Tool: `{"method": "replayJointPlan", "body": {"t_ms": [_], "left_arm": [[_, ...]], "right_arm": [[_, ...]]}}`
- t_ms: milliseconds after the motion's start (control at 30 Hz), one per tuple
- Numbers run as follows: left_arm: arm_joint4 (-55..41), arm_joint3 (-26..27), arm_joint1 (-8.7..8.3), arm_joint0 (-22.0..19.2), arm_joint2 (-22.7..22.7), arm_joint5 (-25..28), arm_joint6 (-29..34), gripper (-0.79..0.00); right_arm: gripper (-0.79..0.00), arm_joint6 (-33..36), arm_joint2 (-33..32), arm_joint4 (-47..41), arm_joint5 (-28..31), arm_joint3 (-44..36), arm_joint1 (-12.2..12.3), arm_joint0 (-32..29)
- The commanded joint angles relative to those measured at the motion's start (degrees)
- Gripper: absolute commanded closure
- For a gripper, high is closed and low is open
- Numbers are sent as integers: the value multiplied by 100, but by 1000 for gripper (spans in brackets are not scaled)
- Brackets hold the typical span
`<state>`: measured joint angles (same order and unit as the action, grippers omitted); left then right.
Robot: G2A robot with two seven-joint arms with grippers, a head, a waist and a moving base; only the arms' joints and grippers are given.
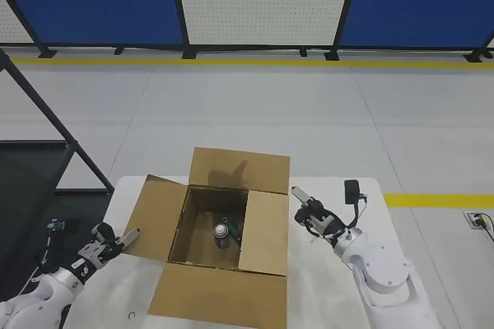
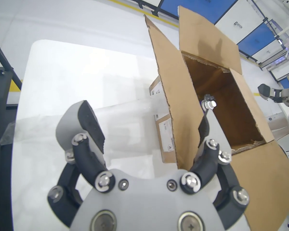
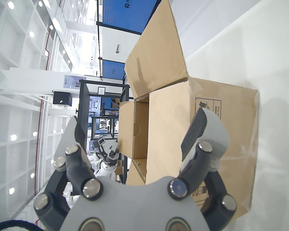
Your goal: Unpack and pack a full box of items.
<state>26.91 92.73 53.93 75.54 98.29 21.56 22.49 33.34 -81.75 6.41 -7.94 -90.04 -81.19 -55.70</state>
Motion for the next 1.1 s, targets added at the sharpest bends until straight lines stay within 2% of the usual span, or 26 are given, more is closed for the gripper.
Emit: {"method": "replayJointPlan", "body": {"t_ms": [0,333,467,600,767,1067], "left_arm": [[-91,171,1,121,130,39,-142,-785],[-974,1038,-2,670,918,385,-327,-785],[-1681,1343,-21,781,1100,644,116,-785],[-2470,1620,-68,724,1147,806,882,-785],[-3040,1793,-128,380,882,688,1696,-785],[-3211,1780,-156,-558,-414,130,2701,-785]], "right_arm": [[-785,23,17,-29,37,42,8,33],[-785,173,152,-143,251,215,49,157],[-785,243,159,-271,505,223,68,140],[-785,470,65,-528,957,153,106,23],[-785,913,-4,-763,1359,61,165,-101],[-785,1366,139,-816,1391,115,236,-10]]}}
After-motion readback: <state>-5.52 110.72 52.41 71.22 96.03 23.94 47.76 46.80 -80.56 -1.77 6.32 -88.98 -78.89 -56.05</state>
